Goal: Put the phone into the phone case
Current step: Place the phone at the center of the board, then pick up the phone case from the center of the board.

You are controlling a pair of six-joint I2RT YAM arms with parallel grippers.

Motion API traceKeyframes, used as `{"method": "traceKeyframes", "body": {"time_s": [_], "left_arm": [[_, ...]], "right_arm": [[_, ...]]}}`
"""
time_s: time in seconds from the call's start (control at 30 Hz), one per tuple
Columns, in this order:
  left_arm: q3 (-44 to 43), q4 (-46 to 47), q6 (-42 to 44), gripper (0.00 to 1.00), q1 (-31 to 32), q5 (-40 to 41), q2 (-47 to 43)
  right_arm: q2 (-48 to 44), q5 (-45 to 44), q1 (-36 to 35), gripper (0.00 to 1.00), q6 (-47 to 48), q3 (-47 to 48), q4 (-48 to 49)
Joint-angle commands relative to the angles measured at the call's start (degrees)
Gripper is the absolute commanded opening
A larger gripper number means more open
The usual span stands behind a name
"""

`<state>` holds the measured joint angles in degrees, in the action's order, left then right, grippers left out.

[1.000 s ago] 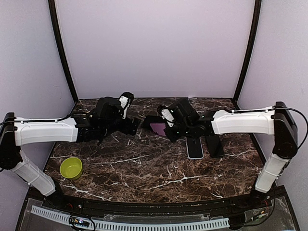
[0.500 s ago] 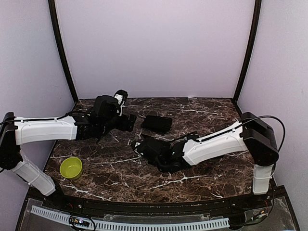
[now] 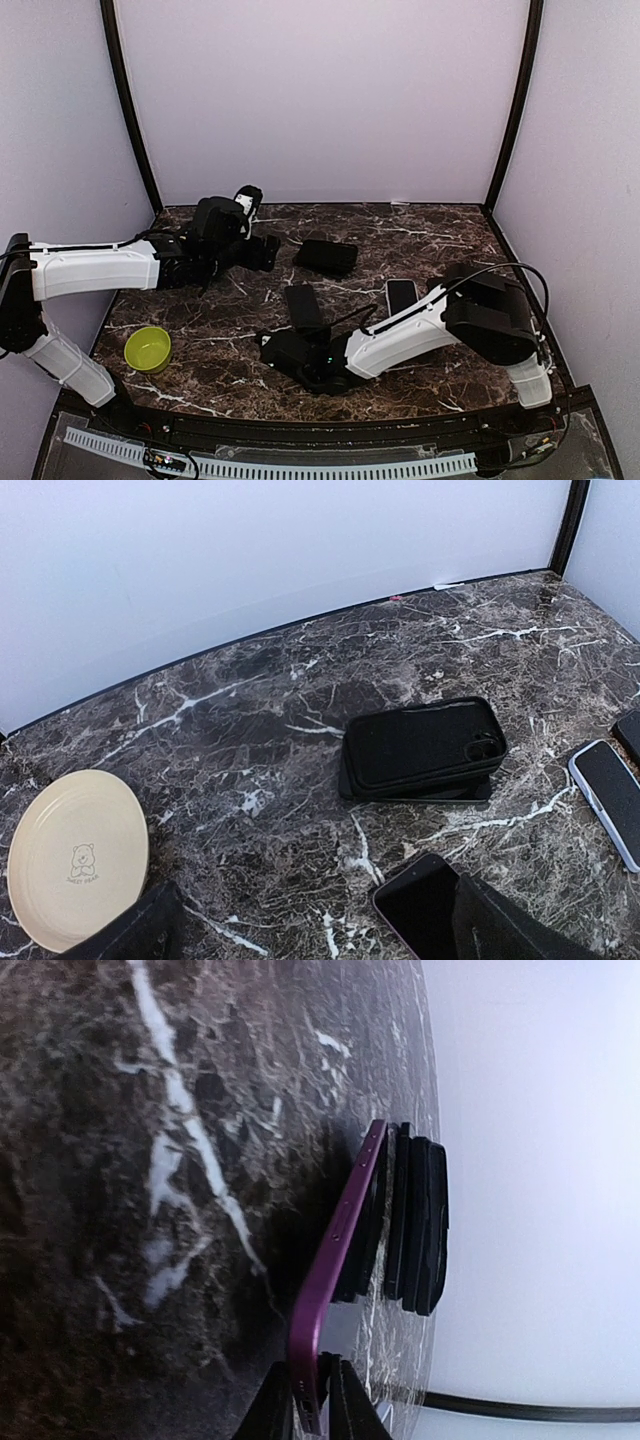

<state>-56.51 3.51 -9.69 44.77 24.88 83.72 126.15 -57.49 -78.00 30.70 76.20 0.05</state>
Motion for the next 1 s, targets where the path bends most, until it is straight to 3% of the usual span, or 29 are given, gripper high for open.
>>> {"method": "traceKeyframes", "body": {"time_s": [0.0, 0.37, 0.5, 0.67, 0.8, 0.97], "left_arm": [[0.36, 0.25, 0.73, 0.95, -0.19, 0.32, -2.09], [0.34, 0.52, 1.48, 0.96, -0.21, 0.15, -2.94], [0.26, 0.49, 1.67, 0.96, -0.22, -0.23, -2.82], [0.18, 0.45, 1.99, 0.96, -0.17, -0.39, -2.8], [0.11, 0.36, 2.05, 0.96, -0.25, -0.51, -2.78], [0.09, 0.36, 2.19, 0.96, -0.21, -0.56, -2.79]], "right_arm": [[1.34, 3.94, -1.58, 0.19, -1.36, 1.78, -1.89], [-4.26, 12.18, -1.94, 0.31, -6.04, 2.22, -8.29], [-10.04, 22.27, -0.18, 0.36, -11.29, 2.45, -12.56], [-15.94, 46.88, 6.46, 0.41, -17.43, 6.17, -22.76], [-19.26, 60.66, 14.19, 0.45, -21.15, 7.45, -26.12], [-18.53, 57.96, 25.76, 0.46, -30.3, 11.17, -25.58]]}}
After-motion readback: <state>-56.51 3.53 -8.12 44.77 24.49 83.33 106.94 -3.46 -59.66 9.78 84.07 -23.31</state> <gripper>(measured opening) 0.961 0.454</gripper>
